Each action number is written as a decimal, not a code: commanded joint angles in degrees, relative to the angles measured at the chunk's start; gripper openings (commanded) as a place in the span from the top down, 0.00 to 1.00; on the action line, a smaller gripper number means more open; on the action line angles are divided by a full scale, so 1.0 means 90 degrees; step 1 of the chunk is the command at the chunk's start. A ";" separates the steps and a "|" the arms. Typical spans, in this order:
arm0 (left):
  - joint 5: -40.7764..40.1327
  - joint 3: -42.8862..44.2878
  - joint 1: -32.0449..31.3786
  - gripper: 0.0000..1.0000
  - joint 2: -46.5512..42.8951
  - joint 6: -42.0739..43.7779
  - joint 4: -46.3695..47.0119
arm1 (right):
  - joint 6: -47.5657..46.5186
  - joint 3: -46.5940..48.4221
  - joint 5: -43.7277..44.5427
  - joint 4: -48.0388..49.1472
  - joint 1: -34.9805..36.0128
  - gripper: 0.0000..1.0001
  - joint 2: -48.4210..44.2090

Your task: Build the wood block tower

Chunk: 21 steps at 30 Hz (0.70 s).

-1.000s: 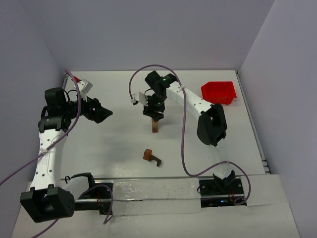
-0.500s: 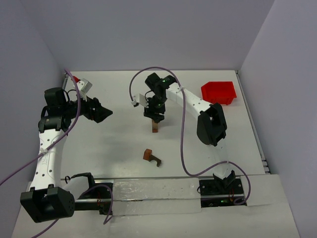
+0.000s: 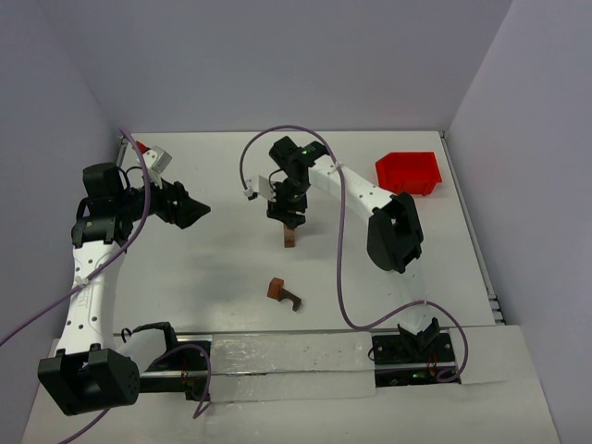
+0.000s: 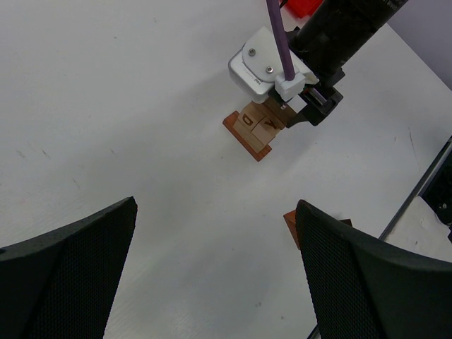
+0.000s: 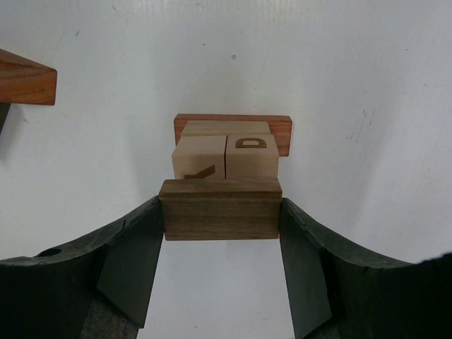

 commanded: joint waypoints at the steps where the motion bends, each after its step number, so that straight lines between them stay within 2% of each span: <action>1: 0.0053 0.0188 0.0031 0.01 -0.0043 -0.0021 0.0250 | -0.0030 0.0007 0.0036 0.0165 0.0098 0.81 -0.0108; 21: 0.0034 0.0227 0.0039 0.01 -0.0032 0.0009 0.0191 | -0.0001 -0.0140 0.0045 0.0294 0.0176 0.74 -0.0129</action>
